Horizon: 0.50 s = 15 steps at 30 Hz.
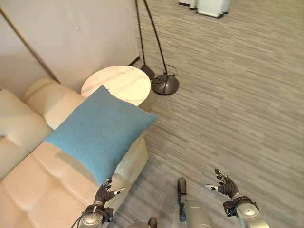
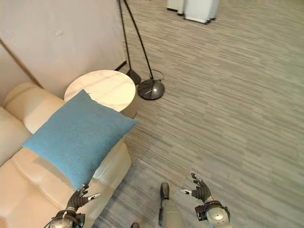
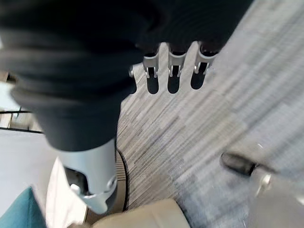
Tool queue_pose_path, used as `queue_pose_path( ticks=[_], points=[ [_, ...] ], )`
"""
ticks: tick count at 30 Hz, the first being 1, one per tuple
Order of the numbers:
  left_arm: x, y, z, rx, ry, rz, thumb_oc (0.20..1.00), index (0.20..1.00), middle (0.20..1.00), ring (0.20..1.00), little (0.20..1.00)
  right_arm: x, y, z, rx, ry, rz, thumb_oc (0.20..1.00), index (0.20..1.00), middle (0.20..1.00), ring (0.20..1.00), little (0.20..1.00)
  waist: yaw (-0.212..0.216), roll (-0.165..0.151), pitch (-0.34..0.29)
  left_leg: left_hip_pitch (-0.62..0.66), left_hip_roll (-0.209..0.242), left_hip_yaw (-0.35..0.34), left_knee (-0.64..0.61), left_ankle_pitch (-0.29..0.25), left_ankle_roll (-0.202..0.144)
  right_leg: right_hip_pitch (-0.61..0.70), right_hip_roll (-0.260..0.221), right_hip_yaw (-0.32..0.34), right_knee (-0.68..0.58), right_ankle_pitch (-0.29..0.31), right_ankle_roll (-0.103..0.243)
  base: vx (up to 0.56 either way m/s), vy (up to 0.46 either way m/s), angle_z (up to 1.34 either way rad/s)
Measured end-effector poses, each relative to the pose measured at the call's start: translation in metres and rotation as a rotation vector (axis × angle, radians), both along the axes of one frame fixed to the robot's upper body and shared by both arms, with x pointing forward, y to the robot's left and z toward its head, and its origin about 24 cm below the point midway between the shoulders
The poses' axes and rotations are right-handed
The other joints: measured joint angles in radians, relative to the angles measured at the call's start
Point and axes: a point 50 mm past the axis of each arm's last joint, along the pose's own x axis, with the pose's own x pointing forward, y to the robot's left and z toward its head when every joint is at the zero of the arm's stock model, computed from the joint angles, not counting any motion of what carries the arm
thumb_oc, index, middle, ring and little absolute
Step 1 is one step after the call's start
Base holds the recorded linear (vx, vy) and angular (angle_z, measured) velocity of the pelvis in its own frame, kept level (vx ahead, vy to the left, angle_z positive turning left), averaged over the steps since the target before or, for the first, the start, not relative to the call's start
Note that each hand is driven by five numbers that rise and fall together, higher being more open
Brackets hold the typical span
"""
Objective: Pick up all the scattered cushions and arrange them neatly on the sofa.
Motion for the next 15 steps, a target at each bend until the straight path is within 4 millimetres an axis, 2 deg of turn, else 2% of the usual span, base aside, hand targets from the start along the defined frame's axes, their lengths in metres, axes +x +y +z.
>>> queue_pose_path(
  ticks=[2, 3, 4, 5, 6, 7, 8, 10, 11, 12, 13, 15],
  points=[
    [0.002, -0.004, -0.001, -0.015, -0.008, 0.002, 1.0, 1.0, 1.0, 1.0, 1.0, -0.002, -0.005, -0.006, -0.009, 0.039, -0.021, 1.0, 1.0, 1.0, 1.0, 1.0, 0.007, -0.002, 0.0, -0.049, 0.005, 0.0, 0.148, 0.014, -0.066, 0.071, -0.008, -0.069, -0.008, 0.009, -0.026, 0.2, -0.203, 1.81],
    [0.006, -0.003, 0.002, -0.018, -0.025, 0.009, 1.0, 1.0, 1.0, 1.0, 1.0, 0.0, -0.005, -0.004, -0.004, 0.025, -0.022, 1.0, 1.0, 1.0, 1.0, 1.0, 0.003, -0.029, 0.004, -0.126, -0.012, 0.093, 0.309, 0.017, -0.118, 0.087, -0.019, -0.09, -0.013, 0.052, -0.095, 0.1, -0.135, 1.36],
    [0.004, -0.001, 0.001, -0.018, -0.021, 0.025, 1.0, 1.0, 1.0, 1.0, 1.0, 0.007, -0.005, 0.0, -0.002, -0.001, -0.019, 1.0, 1.0, 1.0, 1.0, 1.0, 0.02, -0.028, 0.005, -0.165, 0.016, 0.168, 0.374, 0.029, -0.123, 0.099, -0.015, -0.111, -0.007, 0.032, -0.164, 0.25, -0.242, 1.19],
    [0.003, 0.003, -0.002, -0.008, 0.001, 0.03, 1.0, 1.0, 1.0, 1.0, 1.0, 0.017, -0.005, 0.005, 0.004, -0.036, -0.018, 1.0, 1.0, 1.0, 1.0, 1.0, 0.03, -0.029, 0.008, -0.248, 0.049, 0.267, 0.485, 0.046, -0.143, 0.103, -0.009, -0.131, -0.03, 0.032, -0.17, 0.14, -0.105, 0.62],
    [-0.005, 0.005, -0.004, -0.001, 0.023, 0.038, 1.0, 1.0, 1.0, 1.0, 1.0, 0.026, -0.002, 0.011, 0.013, -0.073, -0.007, 1.0, 1.0, 1.0, 1.0, 1.0, 0.036, -0.034, 0.005, -0.272, 0.052, 0.286, 0.468, 0.027, -0.134, 0.113, -0.008, -0.136, -0.039, 0.029, -0.177, 0.23, -0.138, 0.73],
    [-0.007, 0.007, -0.006, -0.002, 0.038, 0.048, 1.0, 1.0, 1.0, 1.0, 1.0, 0.03, 0.001, 0.013, 0.027, -0.092, -0.013, 1.0, 1.0, 1.0, 1.0, 1.0, 0.026, -0.038, 0.02, -0.283, 0.106, 0.398, 0.419, 0.007, -0.122, 0.144, -0.003, -0.175, -0.078, 0.017, -0.192, 0.15, -0.046, 0.74],
    [-0.006, 0.006, -0.008, -0.002, 0.044, 0.05, 1.0, 1.0, 1.0, 1.0, 1.0, 0.029, 0.001, 0.012, 0.026, -0.087, -0.021, 1.0, 1.0, 1.0, 1.0, 1.0, 0.025, -0.035, 0.022, -0.285, 0.135, 0.473, 0.363, 0.009, -0.119, 0.159, -0.004, -0.204, -0.099, 0.015, -0.194, 0.24, -0.053, 0.83],
    [0.002, 0.006, -0.004, -0.003, 0.019, 0.042, 1.0, 1.0, 1.0, 1.0, 1.0, 0.027, 0.002, 0.009, 0.037, -0.073, -0.031, 1.0, 1.0, 1.0, 1.0, 1.0, 0.028, -0.035, 0.034, -0.287, 0.145, 0.517, 0.212, 0.016, -0.119, 0.179, -0.006, -0.235, -0.118, 0.008, -0.204, 0.39, 0.001, 0.79],
    [0.004, 0.005, -0.004, -0.003, 0.018, 0.041, 1.0, 1.0, 1.0, 1.0, 1.0, 0.024, 0.002, 0.007, 0.043, -0.067, -0.037, 1.0, 1.0, 1.0, 1.0, 1.0, 0.009, -0.032, 0.034, -0.29, 0.159, 0.58, 0.137, 0.036, -0.126, 0.207, -0.005, -0.275, -0.149, 0.008, -0.203, 0.38, 0.026, 0.87],
    [0.006, 0.005, -0.003, -0.003, 0.011, 0.04, 1.0, 1.0, 1.0, 1.0, 1.0, 0.023, 0.002, 0.006, 0.043, -0.061, -0.04, 1.0, 1.0, 1.0, 1.0, 1.0, 0.005, -0.031, 0.035, -0.298, 0.166, 0.603, 0.108, 0.052, -0.135, 0.216, -0.003, -0.285, -0.162, 0.006, -0.201, 0.36, 0.058, 0.87],
    [0.01, 0.005, -0.002, -0.003, 0.004, 0.039, 1.0, 1.0, 1.0, 1.0, 1.0, 0.017, 0.002, 0.001, 0.044, -0.037, -0.049, 1.0, 1.0, 1.0, 1.0, 1.0, 0.002, -0.032, 0.035, -0.293, 0.169, 0.655, 0.037, 0.094, -0.147, 0.233, -0.003, -0.311, -0.176, -0.008, -0.188, 0.27, 0.063, 0.49],
    [0.01, 0.005, -0.002, -0.003, 0.006, 0.04, 1.0, 1.0, 1.0, 1.0, 1.0, 0.019, 0.002, 0.002, 0.043, -0.042, -0.049, 1.0, 1.0, 1.0, 1.0, 1.0, 0.006, -0.024, 0.035, -0.296, 0.168, 0.646, -0.026, 0.137, -0.156, 0.246, 0.004, -0.314, -0.176, -0.011, -0.187, 0.39, 0.126, 0.15]
  ],
)
